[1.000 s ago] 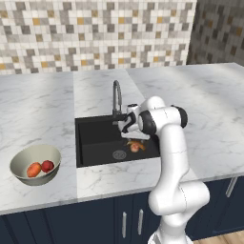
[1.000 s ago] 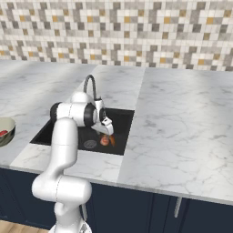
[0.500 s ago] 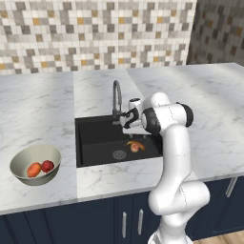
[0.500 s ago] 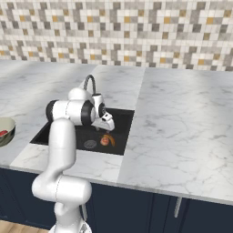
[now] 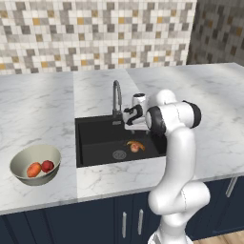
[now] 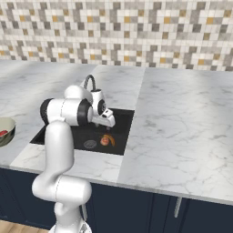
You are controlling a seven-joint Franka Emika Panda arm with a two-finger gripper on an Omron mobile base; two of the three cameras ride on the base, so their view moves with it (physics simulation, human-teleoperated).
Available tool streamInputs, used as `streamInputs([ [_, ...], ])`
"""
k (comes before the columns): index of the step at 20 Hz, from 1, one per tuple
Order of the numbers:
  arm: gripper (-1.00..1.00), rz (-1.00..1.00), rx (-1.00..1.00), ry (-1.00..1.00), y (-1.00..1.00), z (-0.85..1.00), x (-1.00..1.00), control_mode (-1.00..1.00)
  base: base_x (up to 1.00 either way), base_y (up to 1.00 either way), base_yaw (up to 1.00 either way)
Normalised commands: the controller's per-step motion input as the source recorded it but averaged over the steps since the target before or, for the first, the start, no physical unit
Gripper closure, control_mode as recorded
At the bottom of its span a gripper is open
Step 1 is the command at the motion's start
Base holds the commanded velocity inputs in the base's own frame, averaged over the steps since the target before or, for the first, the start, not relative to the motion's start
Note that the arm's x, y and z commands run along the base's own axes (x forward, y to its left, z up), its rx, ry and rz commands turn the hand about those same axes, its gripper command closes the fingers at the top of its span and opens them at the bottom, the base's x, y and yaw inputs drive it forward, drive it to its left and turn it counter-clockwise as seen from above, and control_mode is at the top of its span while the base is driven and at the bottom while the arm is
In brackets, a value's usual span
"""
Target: There is a mixed pile of frozen fruits and vegetables on the counter. Locate all the frozen vegetables and place the items in a bowl on the counter. Take all the frozen fruits and defrost them in a running sink.
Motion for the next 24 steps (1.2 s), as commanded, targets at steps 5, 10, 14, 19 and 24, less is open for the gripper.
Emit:
streamInputs([
  [5,-1.0,0.05,0.03,-0.06,-0.04,0.47,-0.18,-1.0,0.0,0.0,0.0],
  [10,-1.0,0.04,0.0,-0.14,-0.01,0.31,-0.33,-1.0,0.0,0.0,0.0],
  [14,-1.0,0.04,-0.01,-0.16,0.01,0.26,-0.38,-1.0,0.0,0.0,0.0],
  [19,-1.0,0.04,0.0,-0.15,0.01,0.23,-0.39,-1.0,0.0,0.0,0.0],
  [24,-1.0,0.04,0.0,-0.16,0.0,0.23,-0.38,-1.0,0.0,0.0,0.0],
])
